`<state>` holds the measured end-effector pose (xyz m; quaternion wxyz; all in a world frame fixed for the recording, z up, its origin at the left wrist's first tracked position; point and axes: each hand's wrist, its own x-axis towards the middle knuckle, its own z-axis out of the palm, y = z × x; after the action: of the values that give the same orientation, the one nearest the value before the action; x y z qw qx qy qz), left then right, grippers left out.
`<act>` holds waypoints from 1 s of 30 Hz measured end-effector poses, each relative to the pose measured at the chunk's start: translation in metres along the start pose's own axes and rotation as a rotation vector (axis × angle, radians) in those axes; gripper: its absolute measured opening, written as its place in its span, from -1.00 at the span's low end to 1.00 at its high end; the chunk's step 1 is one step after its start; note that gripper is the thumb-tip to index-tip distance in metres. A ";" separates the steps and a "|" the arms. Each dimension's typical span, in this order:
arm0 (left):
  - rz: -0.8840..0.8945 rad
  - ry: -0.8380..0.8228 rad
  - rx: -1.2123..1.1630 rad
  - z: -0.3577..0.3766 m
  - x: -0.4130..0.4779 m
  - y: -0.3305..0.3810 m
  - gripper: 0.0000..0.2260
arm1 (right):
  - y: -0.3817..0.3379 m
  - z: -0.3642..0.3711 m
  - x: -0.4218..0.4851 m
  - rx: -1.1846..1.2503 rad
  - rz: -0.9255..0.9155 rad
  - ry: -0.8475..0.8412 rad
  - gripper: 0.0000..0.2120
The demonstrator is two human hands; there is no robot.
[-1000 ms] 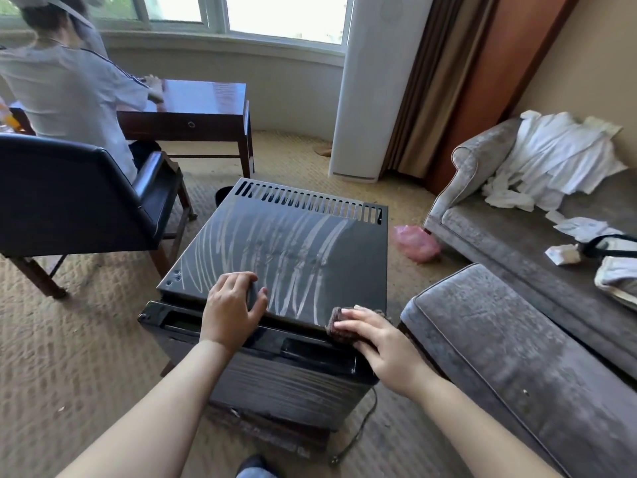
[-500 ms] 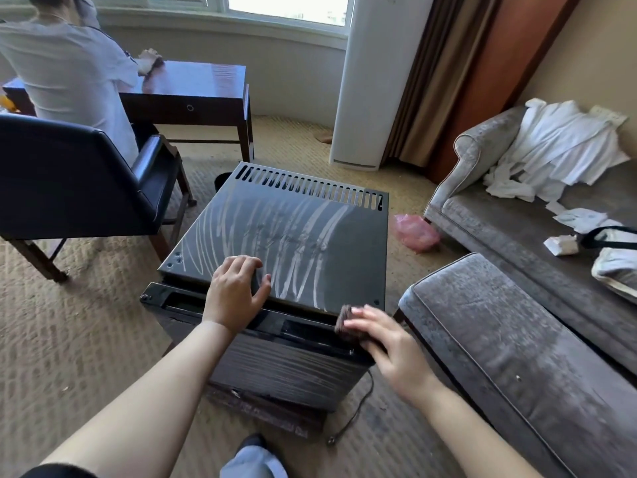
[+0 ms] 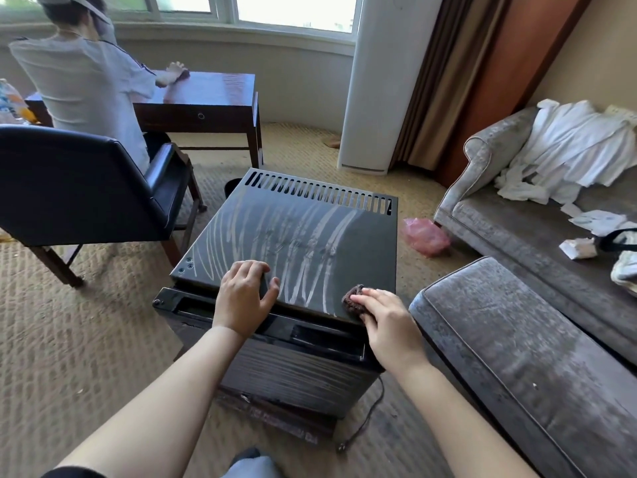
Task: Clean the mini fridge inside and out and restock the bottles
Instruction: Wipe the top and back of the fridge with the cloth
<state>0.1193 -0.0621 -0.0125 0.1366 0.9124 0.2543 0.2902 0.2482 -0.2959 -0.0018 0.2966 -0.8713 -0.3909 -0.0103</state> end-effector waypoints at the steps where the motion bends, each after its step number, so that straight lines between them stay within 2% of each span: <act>1: -0.002 0.006 -0.007 0.001 -0.001 -0.001 -0.65 | 0.002 -0.005 -0.013 -0.039 -0.028 0.027 -0.66; 6: -0.003 0.001 -0.054 0.000 -0.001 -0.001 -0.67 | -0.005 -0.013 -0.059 -0.210 -0.037 0.138 -0.64; 12: -0.028 -0.039 -0.120 -0.004 -0.001 -0.003 -0.69 | -0.073 0.031 -0.020 -0.298 -0.012 0.092 -0.79; 19: 0.107 -0.033 -0.269 -0.009 -0.002 -0.005 -0.76 | -0.046 0.012 -0.039 -0.462 0.208 0.196 -0.78; 25: 0.114 -0.066 -0.405 -0.014 -0.001 -0.008 -0.77 | -0.108 0.053 -0.011 -0.348 0.200 0.207 -0.80; 28: 0.223 -0.072 -0.424 -0.023 0.001 -0.016 -0.80 | -0.134 0.071 0.001 -0.264 0.144 0.172 -0.82; 30: 0.307 -0.069 -0.370 -0.032 0.006 -0.033 -0.80 | -0.128 0.068 -0.003 -0.222 0.154 0.178 -0.82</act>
<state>0.0912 -0.0276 0.0027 0.2645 0.9092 0.0502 0.3178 0.1438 -0.1962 0.0065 0.2319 -0.9218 -0.2914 -0.1077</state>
